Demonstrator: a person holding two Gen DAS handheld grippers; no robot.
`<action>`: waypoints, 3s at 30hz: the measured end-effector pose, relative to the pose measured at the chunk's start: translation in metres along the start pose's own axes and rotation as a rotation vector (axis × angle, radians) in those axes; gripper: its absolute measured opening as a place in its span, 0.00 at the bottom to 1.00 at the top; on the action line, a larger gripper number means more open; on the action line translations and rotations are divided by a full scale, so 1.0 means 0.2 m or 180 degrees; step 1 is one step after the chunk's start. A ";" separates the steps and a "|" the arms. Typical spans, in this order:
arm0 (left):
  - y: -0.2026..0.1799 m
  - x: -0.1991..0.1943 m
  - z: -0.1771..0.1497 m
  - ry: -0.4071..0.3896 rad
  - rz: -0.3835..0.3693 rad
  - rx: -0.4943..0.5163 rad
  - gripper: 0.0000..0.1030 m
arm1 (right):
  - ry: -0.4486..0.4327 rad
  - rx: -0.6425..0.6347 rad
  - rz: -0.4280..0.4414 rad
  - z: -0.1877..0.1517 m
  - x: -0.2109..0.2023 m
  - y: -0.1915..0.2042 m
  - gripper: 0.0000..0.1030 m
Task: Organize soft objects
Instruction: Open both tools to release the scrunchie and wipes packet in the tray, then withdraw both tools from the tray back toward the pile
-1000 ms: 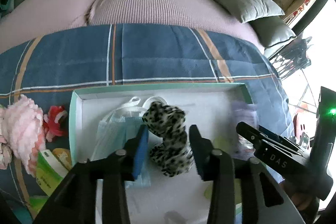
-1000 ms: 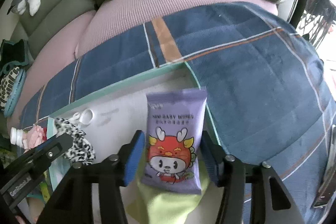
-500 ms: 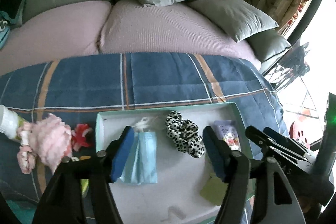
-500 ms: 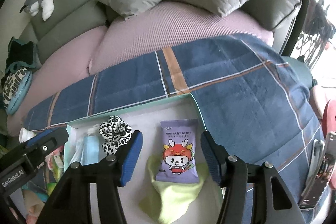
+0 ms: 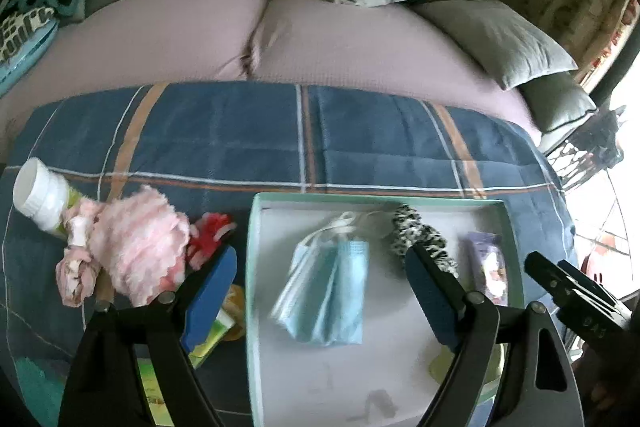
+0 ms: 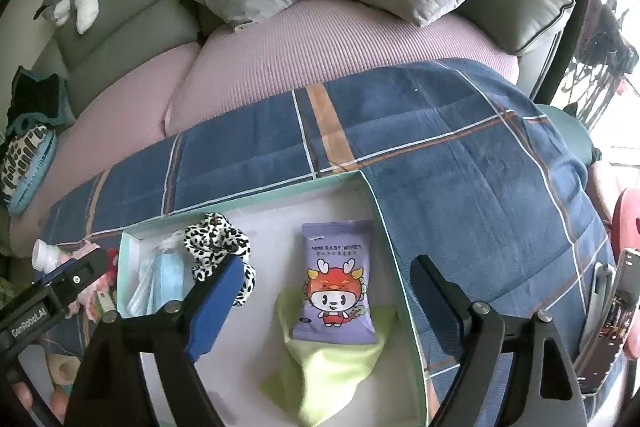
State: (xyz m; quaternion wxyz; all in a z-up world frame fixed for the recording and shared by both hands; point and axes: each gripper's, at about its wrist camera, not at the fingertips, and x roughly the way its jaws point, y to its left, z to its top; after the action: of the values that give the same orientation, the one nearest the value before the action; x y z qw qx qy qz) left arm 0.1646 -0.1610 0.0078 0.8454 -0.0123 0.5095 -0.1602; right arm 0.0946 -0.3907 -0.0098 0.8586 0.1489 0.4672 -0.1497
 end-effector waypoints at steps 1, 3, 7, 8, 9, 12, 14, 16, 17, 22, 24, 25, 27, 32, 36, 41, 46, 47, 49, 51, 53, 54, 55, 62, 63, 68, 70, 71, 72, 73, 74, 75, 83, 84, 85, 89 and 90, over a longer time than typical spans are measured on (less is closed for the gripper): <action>0.01 0.00 0.00 -0.0001 0.0018 -0.0012 0.84 | 0.0008 -0.0002 0.0003 0.00 0.00 0.00 0.87; 0.04 0.00 -0.01 -0.0018 0.0044 -0.0031 0.88 | 0.0013 -0.0017 -0.0001 0.00 0.01 0.00 0.90; 0.08 -0.01 -0.01 -0.0100 0.0056 -0.0095 0.92 | -0.0034 -0.0067 -0.0015 0.00 0.00 0.02 0.99; 0.09 -0.02 -0.01 -0.0140 0.0065 -0.0116 0.95 | -0.0051 -0.0079 -0.0013 -0.01 0.00 0.02 1.00; 0.10 -0.03 -0.02 -0.0182 0.0075 -0.0130 0.99 | -0.0061 -0.0090 -0.0003 0.00 0.00 0.02 1.00; 0.13 -0.05 -0.02 -0.0254 0.0092 -0.0166 1.00 | -0.0082 -0.0116 -0.0015 -0.01 0.00 0.03 1.00; 0.15 -0.05 -0.02 -0.0272 0.0109 -0.0198 1.00 | -0.0086 -0.0119 -0.0032 -0.01 0.01 0.03 1.00; 0.17 -0.06 -0.03 -0.0295 0.0146 -0.0219 1.00 | -0.0084 -0.0114 -0.0043 -0.02 0.01 0.03 1.00; 0.18 -0.07 -0.03 -0.0302 0.0168 -0.0225 1.00 | -0.0086 -0.0120 -0.0043 -0.02 0.01 0.04 1.00; 0.23 -0.10 -0.06 -0.0338 0.0213 -0.0272 1.00 | -0.0125 -0.0167 -0.0045 -0.02 -0.02 0.06 1.00; 0.25 -0.13 -0.07 -0.0365 0.0219 -0.0300 1.00 | -0.0157 -0.0179 -0.0031 -0.03 -0.03 0.07 1.00; 0.26 -0.14 -0.08 -0.0375 0.0222 -0.0312 1.00 | -0.0164 -0.0192 -0.0020 -0.03 -0.04 0.08 1.00; 0.29 -0.17 -0.10 -0.0418 0.0240 -0.0357 1.00 | -0.0178 -0.0225 -0.0009 -0.05 -0.05 0.10 1.00; 0.34 -0.25 -0.14 -0.0522 0.0284 -0.0399 1.00 | -0.0238 -0.0315 -0.0032 -0.10 -0.06 0.18 1.00; 0.40 -0.31 -0.17 -0.0591 0.0300 -0.0430 1.00 | -0.0268 -0.0336 0.0078 -0.13 -0.07 0.26 1.00; 0.50 -0.37 -0.21 -0.0610 0.0319 -0.0563 1.00 | -0.0350 -0.0466 0.0146 -0.15 -0.08 0.39 1.00; 0.65 -0.41 -0.23 -0.0635 0.0396 -0.0742 1.00 | -0.0323 -0.0518 0.0333 -0.18 -0.08 0.50 1.00; 0.69 -0.42 -0.24 -0.0647 0.0397 -0.0787 1.00 | -0.0311 -0.0530 0.0348 -0.18 -0.07 0.53 1.00; 0.76 -0.44 -0.25 -0.0677 0.0415 -0.0887 1.00 | -0.0287 -0.0556 0.0380 -0.19 -0.06 0.57 1.00; 0.84 -0.48 -0.27 -0.0707 0.0471 -0.0998 1.00 | -0.0237 -0.0575 0.0411 -0.20 -0.05 0.60 1.00; 0.91 -0.51 -0.29 -0.0736 0.0559 -0.1104 1.00 | -0.0185 -0.0614 0.0469 -0.22 -0.04 0.64 1.00; 0.96 -0.53 -0.30 -0.0754 0.0602 -0.1158 1.00 | -0.0178 -0.0629 0.0481 -0.22 -0.04 0.65 1.00; 0.99 -0.54 -0.30 -0.0771 0.0635 -0.1201 1.00 | -0.0177 -0.0657 0.0498 -0.23 -0.04 0.68 1.00; 1.17 -0.61 -0.36 -0.0831 0.0901 -0.1398 1.00 | -0.0086 -0.0884 0.0700 -0.30 -0.03 0.87 1.00; 1.18 -0.61 -0.37 -0.0834 0.0875 -0.1428 1.00 | -0.0064 -0.0932 0.0722 -0.32 -0.03 0.91 1.00; 1.21 -0.60 -0.38 -0.0830 0.0769 -0.1472 1.00 | 0.0012 -0.1205 0.0796 -0.39 0.01 1.08 1.00; 1.20 -0.58 -0.37 -0.0796 0.0693 -0.1472 1.00 | 0.0063 -0.1292 0.0815 -0.41 0.04 1.13 1.00; 1.20 -0.58 -0.37 -0.0784 0.0667 -0.1469 1.00 | 0.0085 -0.1358 0.0812 -0.43 0.06 1.15 1.00; 1.20 -0.56 -0.37 -0.0757 0.0636 -0.1451 1.00 | 0.0099 -0.1423 0.0804 -0.44 0.07 1.17 1.00; 1.19 -0.55 -0.36 -0.0730 0.0622 -0.1428 1.00 | 0.0112 -0.1487 0.0791 -0.46 0.08 1.20 1.00; 1.19 -0.54 -0.36 -0.0697 0.0614 -0.1403 1.00 | 0.0123 -0.1531 0.0779 -0.47 0.09 1.21 1.00; 1.18 -0.53 -0.35 -0.0667 0.0617 -0.1375 1.00 | 0.0134 -0.1604 0.0766 -0.48 0.10 1.24 1.00; 1.13 -0.43 -0.30 -0.0450 0.0580 -0.1238 1.00 | 0.0155 -0.1940 0.0683 -0.53 0.18 1.36 1.00; 1.12 -0.41 -0.29 -0.0402 0.0595 -0.1207 1.00 | 0.0154 -0.1986 0.0652 -0.54 0.19 1.37 1.00; 1.11 -0.39 -0.28 -0.0344 0.0623 -0.1170 1.00 | 0.0161 -0.2044 0.0627 -0.55 0.20 1.38 1.00; 1.09 -0.34 -0.25 -0.0201 0.0680 -0.1071 1.00 | 0.0181 -0.2182 0.0554 -0.57 0.23 1.42 1.00; 1.09 -0.32 -0.25 -0.0163 0.0670 -0.1060 1.00 | 0.0185 -0.2211 0.0531 -0.57 0.24 1.42 1.00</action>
State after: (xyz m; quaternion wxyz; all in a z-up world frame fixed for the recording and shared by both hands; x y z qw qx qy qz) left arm 0.1506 0.0699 -0.0016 0.8564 -0.1028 0.5057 0.0160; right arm 0.1456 -0.0920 -0.0773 0.8536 -0.1101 0.5006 0.0929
